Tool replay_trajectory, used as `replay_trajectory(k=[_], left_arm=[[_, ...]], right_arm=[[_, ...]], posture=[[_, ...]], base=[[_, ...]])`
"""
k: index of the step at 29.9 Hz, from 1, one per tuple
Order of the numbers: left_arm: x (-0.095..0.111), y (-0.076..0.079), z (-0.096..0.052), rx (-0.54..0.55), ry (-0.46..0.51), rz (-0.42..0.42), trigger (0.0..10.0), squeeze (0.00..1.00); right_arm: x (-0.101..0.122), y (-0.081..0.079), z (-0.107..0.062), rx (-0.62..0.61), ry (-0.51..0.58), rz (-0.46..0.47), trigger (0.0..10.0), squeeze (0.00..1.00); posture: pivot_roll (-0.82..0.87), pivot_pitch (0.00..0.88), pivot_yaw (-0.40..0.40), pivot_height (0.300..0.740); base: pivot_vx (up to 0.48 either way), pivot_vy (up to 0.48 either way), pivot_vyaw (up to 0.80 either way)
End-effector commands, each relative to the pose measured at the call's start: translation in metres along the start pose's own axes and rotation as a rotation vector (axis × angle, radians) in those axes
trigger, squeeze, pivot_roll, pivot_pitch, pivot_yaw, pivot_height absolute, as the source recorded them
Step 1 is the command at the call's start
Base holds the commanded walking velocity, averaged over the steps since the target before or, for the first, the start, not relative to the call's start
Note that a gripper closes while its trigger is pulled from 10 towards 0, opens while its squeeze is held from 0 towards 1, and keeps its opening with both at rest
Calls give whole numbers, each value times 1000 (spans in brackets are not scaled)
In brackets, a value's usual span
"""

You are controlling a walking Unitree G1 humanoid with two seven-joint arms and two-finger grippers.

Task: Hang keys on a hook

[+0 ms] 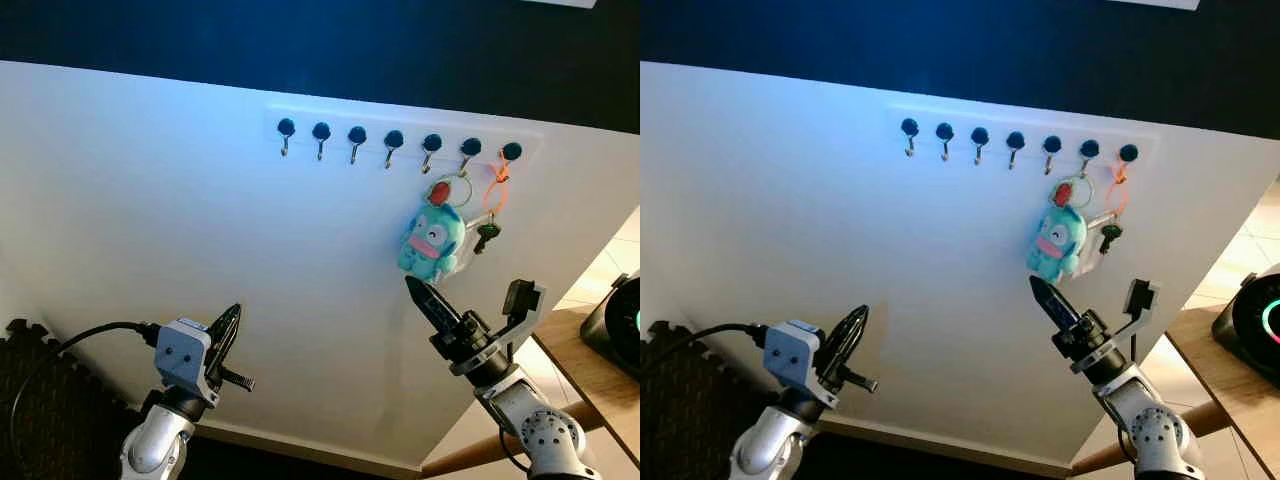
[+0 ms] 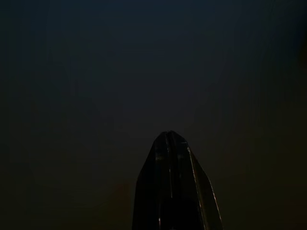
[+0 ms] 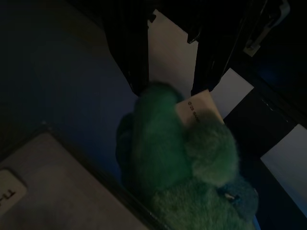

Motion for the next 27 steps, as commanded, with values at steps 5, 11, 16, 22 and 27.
replay_trajectory(k=[5, 11, 16, 22, 27], left_arm=[[2, 7, 2, -24, 14, -10, 10000, 0], [12, 13, 7, -51, 59, -29, 10000, 0], [15, 16, 9, -62, 73, -45, 10000, 0], [21, 22, 12, -84, 97, -66, 10000, 0], [30, 45, 16, -206, 105, -124, 10000, 0]], right_arm=[[5, 2, -1, -5, 11, 8, 10000, 729], [4, 3, -2, -13, 0, -5, 10000, 839], [1, 4, -3, -25, -15, -17, 10000, 596], [-8, 12, -14, -58, -46, -1, 10000, 0], [-18, 16, -25, -89, -79, 7, 10000, 0]], posture=[[111, 70, -57, 740], [111, 72, -58, 740], [110, 74, -58, 740], [110, 74, -60, 740], [111, 76, -62, 740]], base=[[0, 0, 0], [0, 0, 0], [0, 0, 0], [0, 0, 0], [0, 0, 0]])
Point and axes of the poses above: a point about 5 cm out from each wrist's last joint towards the gripper, its own z axis pointing out of the wrist towards the gripper, its own x axis along the axis of the wrist's last joint, y = z × x, the point moved 3 cm from there along z, pointing out of the wrist towards the gripper, and after that the axes turned 11 degrees about -z, right-handed, at the moved point
